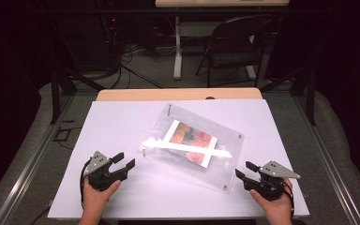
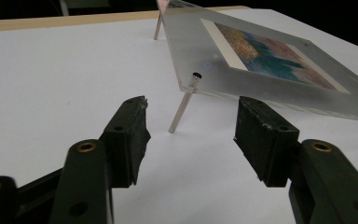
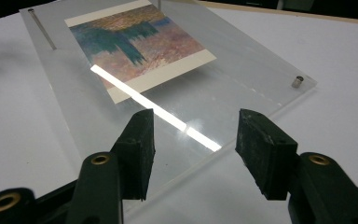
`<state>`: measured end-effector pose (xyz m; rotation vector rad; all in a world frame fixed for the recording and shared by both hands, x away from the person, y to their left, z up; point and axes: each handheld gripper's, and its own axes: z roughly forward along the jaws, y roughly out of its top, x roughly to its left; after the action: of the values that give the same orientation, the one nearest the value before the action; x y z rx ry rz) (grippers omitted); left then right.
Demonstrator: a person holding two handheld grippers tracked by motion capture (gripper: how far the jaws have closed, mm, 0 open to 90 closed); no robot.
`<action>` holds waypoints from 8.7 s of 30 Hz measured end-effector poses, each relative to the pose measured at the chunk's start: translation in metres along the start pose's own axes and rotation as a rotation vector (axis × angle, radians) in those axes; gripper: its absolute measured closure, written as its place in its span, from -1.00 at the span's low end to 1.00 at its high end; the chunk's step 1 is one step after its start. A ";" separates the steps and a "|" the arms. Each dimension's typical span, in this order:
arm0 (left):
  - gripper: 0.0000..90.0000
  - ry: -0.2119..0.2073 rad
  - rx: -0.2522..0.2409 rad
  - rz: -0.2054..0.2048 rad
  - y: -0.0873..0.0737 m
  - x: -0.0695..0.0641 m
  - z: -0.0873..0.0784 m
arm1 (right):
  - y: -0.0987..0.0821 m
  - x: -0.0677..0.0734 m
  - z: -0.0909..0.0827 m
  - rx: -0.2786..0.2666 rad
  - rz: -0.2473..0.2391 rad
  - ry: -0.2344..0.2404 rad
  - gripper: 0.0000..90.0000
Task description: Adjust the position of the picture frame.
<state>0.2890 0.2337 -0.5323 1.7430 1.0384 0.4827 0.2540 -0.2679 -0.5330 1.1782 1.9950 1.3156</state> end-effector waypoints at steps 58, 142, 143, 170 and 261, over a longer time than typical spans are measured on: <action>0.51 -0.048 0.273 0.126 0.010 0.007 0.079 | 0.002 -0.006 -0.010 -0.032 0.038 0.066 0.25; 0.89 -0.196 0.171 0.181 0.028 -0.050 0.050 | 0.019 -0.006 0.058 0.364 0.314 0.326 1.00; 0.89 -0.202 0.170 0.178 0.027 -0.052 0.050 | 0.021 -0.009 0.059 0.360 0.315 0.318 1.00; 0.90 -0.325 0.175 0.190 0.020 -0.086 0.053 | 0.065 -0.058 0.113 0.447 0.288 0.187 1.00; 0.62 -0.053 0.216 0.046 0.025 0.046 0.102 | 0.008 0.001 0.013 0.107 0.069 0.113 0.43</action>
<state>0.3983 0.2117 -0.5580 1.9630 1.0461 0.3616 0.2665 -0.2589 -0.5309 1.2568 2.1459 1.3513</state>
